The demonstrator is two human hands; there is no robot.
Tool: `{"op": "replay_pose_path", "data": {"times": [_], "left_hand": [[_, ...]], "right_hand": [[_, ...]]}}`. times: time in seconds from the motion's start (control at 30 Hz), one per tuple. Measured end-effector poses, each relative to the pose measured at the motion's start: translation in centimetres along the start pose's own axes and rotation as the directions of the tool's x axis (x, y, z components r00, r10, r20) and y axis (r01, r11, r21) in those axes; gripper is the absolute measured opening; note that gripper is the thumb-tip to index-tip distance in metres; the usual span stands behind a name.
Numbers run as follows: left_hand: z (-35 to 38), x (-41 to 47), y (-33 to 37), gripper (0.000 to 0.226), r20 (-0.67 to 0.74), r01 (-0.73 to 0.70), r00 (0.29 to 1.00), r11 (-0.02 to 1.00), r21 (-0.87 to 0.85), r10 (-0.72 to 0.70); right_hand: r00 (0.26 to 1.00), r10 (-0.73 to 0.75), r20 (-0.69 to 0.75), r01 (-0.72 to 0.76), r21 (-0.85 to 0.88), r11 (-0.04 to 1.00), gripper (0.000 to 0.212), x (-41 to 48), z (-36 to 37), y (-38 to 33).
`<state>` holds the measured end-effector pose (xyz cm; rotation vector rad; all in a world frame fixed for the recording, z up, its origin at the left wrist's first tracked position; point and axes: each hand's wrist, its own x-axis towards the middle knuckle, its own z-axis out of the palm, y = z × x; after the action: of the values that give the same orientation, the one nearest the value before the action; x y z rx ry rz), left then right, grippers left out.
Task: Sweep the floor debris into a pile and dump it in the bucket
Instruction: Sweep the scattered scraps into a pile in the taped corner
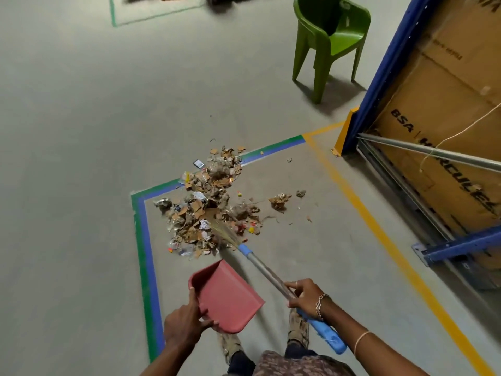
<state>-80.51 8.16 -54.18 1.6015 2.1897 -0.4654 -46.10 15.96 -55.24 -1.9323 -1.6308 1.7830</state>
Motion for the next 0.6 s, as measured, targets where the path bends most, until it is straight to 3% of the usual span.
{"op": "replay_pose_path", "data": {"times": [0.2,0.33,0.47,0.6], "left_hand": [[-0.5,2.9,-5.0,0.127,-0.05,-0.062,0.997,0.998,-0.03,0.06],[0.4,4.5,-8.0,0.13,-0.067,-0.078,0.995,0.994,-0.076,0.073],[-0.3,5.0,-9.6,0.129,-0.07,-0.115,0.991,0.993,0.001,0.115],[-0.5,4.9,-10.9,0.125,-0.078,-0.119,0.99,0.993,-0.019,0.118]], "right_hand": [[0.997,-0.001,-0.071,-0.001,-0.017,1.0,0.061,-3.1,2.8,-2.1],[0.98,0.035,-0.194,-0.034,0.008,0.999,0.061,-3.1,4.3,-1.7],[0.933,0.16,-0.323,-0.096,0.205,0.974,0.054,-2.9,6.3,-1.4],[0.836,0.362,-0.412,-0.171,0.43,0.886,0.053,-0.8,8.1,0.3]]}}
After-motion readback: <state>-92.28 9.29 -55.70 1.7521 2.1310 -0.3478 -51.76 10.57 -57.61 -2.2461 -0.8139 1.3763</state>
